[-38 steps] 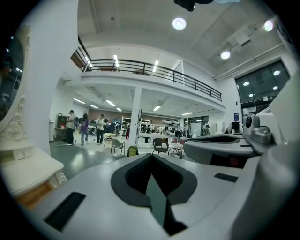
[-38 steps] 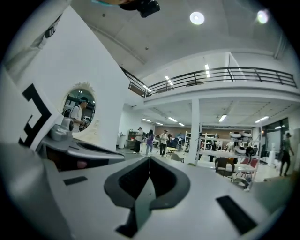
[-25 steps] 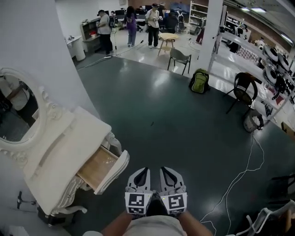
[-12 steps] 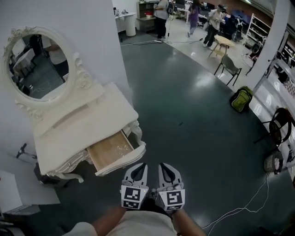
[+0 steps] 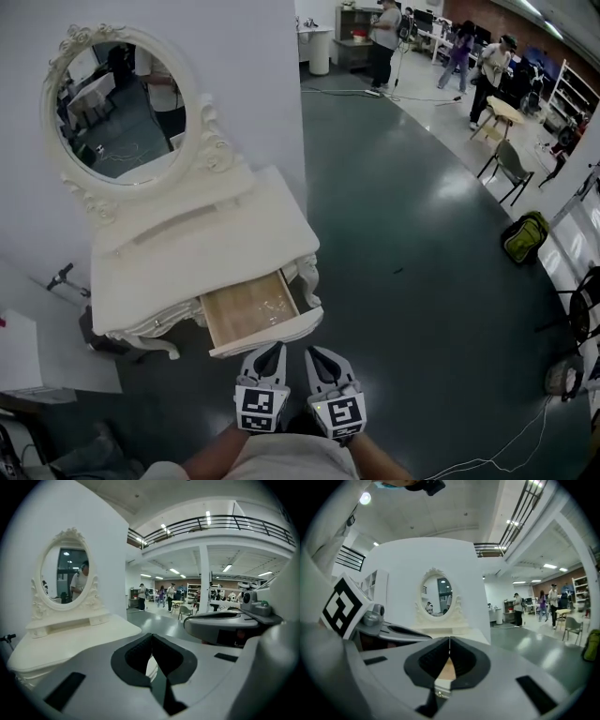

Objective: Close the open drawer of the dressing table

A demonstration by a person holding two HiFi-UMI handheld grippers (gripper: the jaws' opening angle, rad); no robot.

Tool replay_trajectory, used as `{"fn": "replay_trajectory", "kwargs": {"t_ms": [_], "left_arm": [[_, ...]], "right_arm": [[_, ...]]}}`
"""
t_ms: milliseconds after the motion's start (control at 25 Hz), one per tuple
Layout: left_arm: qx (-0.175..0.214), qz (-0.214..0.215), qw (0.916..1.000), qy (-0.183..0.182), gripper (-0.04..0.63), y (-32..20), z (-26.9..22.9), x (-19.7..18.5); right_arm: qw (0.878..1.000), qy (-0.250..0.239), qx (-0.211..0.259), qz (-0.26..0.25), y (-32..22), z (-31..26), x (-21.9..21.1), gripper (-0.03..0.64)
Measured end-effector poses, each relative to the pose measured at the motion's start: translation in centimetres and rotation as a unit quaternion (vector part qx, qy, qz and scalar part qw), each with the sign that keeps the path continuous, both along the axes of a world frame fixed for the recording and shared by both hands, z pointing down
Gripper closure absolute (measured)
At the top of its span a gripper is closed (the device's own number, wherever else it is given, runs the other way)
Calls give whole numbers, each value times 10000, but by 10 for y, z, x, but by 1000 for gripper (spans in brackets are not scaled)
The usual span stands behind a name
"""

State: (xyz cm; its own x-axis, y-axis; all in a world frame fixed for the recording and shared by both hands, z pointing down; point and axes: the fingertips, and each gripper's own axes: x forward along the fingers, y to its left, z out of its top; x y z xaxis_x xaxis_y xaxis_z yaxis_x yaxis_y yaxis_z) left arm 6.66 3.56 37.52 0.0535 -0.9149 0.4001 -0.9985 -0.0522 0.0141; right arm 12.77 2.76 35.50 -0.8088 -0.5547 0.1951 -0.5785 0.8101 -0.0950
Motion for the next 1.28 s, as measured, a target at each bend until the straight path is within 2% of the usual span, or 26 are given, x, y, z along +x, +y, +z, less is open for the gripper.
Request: {"fn": "replay_trajectory", "kwargs": {"t_ms": [120, 360, 480, 840, 1040, 1280], "left_arm": [[-55, -91, 9999, 30, 588, -4, 17, -16], [-275, -271, 9990, 205, 588, 5, 43, -42], [-474, -416, 9977, 238, 588, 14, 62, -58], [-1317, -781, 9882, -20, 588, 43, 123, -99], [-1659, -665, 9838, -111, 588, 47, 142, -112], [-1953, -397, 9795, -304, 588, 39, 162, -105]], "right_arm": [[9999, 26, 9, -121, -5, 14, -17, 603], [9988, 85, -296, -378, 7, 44, -44, 603], [9971, 204, -590, -436, 12, 70, -53, 603], [9882, 734, -1176, -655, 17, 147, -64, 603], [9826, 807, -1579, -551, 24, 186, -73, 603], [9747, 800, -2055, -361, 16, 229, -72, 603]]}}
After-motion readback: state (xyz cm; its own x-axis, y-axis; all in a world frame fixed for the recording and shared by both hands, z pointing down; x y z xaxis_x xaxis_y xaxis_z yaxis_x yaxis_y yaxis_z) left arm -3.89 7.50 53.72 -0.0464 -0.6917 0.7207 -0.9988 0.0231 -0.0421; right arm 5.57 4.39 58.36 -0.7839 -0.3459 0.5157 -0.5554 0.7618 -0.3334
